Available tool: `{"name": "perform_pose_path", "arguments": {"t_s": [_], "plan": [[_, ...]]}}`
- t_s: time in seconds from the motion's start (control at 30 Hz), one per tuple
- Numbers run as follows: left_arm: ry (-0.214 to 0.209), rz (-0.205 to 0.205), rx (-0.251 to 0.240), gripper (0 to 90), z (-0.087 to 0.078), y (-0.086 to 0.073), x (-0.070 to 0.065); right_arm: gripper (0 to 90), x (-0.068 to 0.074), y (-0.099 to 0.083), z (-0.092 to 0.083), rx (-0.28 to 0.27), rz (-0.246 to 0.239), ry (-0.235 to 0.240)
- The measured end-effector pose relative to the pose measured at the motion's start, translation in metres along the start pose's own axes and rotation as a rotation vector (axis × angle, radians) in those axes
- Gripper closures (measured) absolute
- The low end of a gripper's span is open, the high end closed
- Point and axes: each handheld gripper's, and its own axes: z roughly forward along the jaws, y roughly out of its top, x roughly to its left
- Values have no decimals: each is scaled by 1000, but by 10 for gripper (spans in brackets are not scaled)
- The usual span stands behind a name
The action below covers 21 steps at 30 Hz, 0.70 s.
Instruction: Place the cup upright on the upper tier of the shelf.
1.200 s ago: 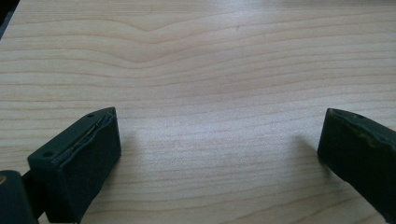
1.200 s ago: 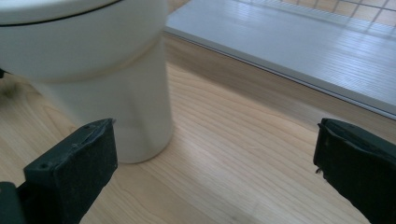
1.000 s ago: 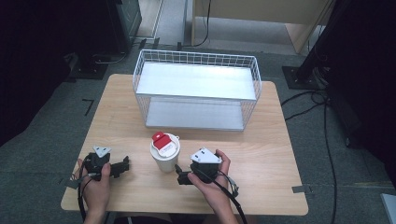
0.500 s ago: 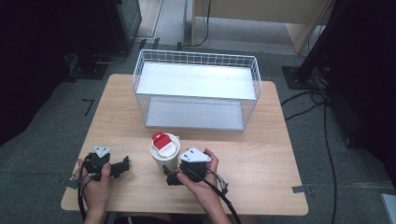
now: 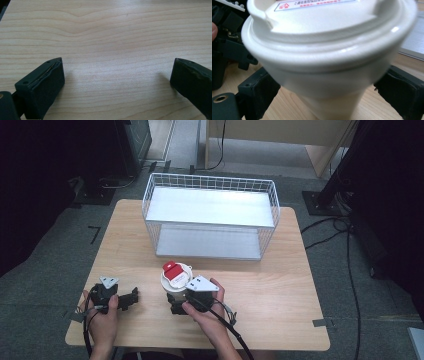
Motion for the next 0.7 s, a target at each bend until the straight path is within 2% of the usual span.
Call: {"name": "perform_pose_path", "arguments": {"t_s": [0.37,0.57,0.7], "plan": [[0,0,0,0,0,0,0,67,1,-2,13,-43,-9,-11],[0,0,0,0,0,0,0,56,1,-5,18,-71,21,-4],[0,0,0,0,0,0,0,64,2,-6,19,-88,17,-15]]}}
